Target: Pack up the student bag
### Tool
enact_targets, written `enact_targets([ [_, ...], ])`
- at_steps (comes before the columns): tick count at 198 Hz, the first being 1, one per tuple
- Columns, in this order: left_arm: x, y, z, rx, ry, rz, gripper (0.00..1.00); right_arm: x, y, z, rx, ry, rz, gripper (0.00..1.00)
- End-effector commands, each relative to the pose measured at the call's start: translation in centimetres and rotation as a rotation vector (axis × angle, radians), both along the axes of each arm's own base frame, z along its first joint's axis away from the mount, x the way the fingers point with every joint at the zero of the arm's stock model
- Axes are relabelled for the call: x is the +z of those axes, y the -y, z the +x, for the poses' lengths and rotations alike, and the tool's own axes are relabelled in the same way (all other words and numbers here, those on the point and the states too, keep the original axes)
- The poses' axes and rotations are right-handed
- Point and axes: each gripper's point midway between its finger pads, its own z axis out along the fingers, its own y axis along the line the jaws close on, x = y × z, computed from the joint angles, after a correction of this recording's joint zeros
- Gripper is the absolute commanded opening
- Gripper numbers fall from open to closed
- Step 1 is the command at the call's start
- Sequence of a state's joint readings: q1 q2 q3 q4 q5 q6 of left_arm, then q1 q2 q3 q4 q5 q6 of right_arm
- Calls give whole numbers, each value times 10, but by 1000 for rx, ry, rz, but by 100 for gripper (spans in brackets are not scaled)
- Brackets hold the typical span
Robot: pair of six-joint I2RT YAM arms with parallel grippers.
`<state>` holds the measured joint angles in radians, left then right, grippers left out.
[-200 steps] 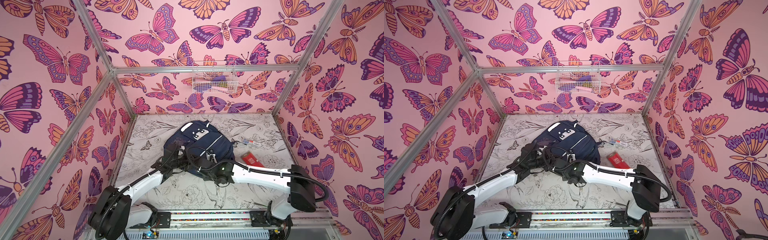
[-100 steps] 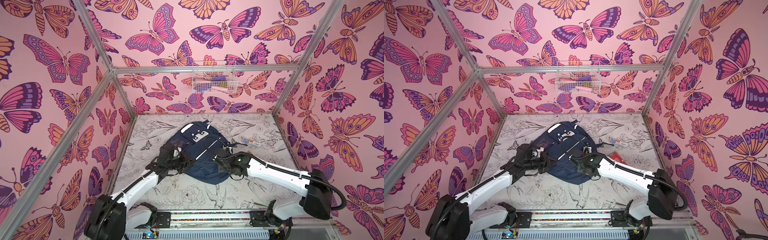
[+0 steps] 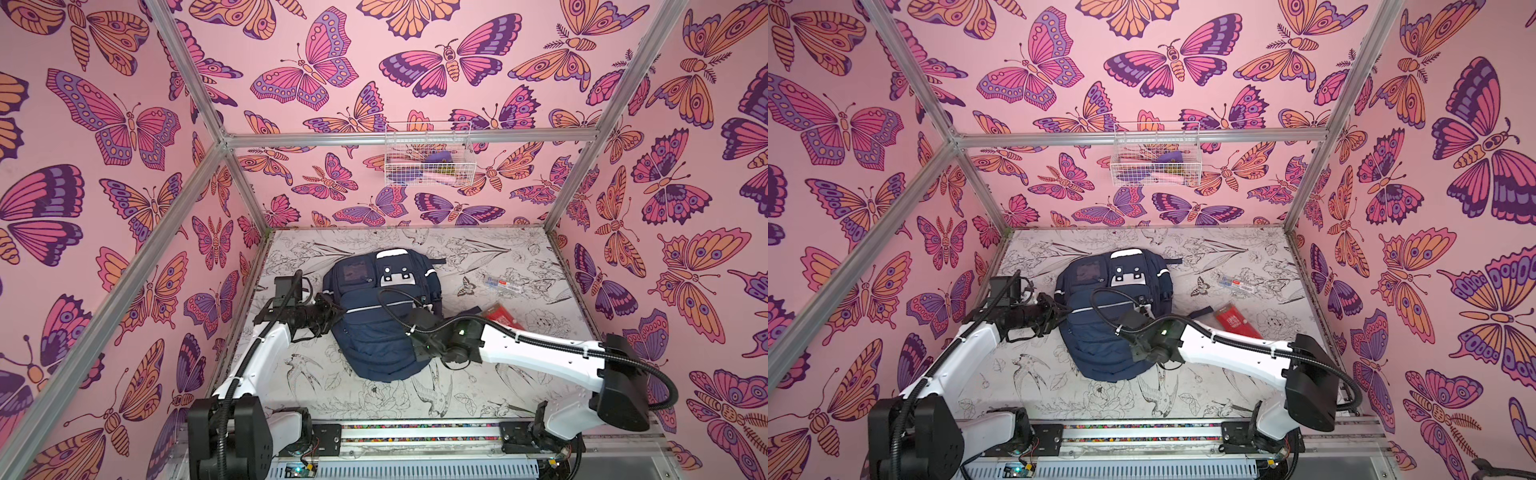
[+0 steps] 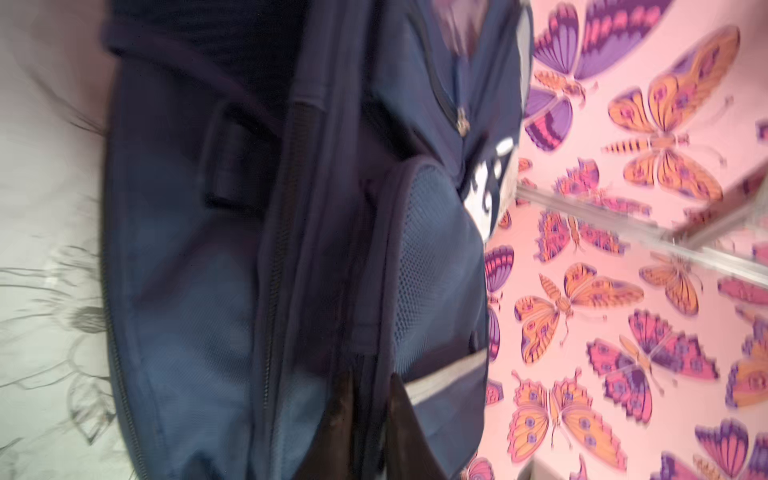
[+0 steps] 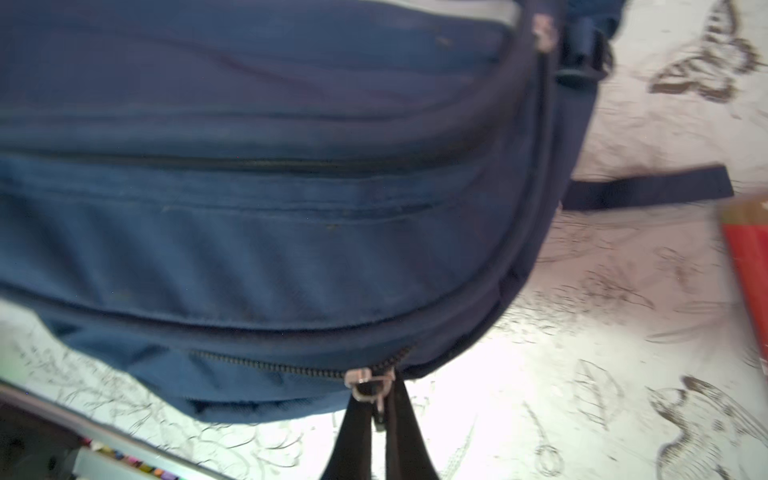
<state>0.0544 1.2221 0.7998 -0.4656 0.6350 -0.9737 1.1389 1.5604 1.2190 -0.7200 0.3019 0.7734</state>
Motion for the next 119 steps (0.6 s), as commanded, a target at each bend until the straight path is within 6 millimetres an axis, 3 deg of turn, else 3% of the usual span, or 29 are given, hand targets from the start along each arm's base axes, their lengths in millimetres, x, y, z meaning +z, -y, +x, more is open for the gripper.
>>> enact_targets([
  [1, 3, -13, 0, 34, 8, 80, 47, 2, -24, -11, 54, -60, 24, 0],
  [20, 12, 3, -21, 0, 23, 61, 66, 11, -50, -11, 94, -81, 96, 0],
  [44, 25, 11, -58, -16, 51, 46, 69, 18, -63, -9, 108, -95, 101, 0],
  [76, 15, 37, -98, -65, -7, -38, 72, 16, -63, -8, 97, -94, 107, 0],
  [95, 15, 57, -107, -125, -17, -12, 72, 14, -62, -9, 93, -99, 104, 0],
  [119, 11, 77, -104, -154, -11, 5, 71, 15, -62, -10, 88, -104, 125, 0],
])
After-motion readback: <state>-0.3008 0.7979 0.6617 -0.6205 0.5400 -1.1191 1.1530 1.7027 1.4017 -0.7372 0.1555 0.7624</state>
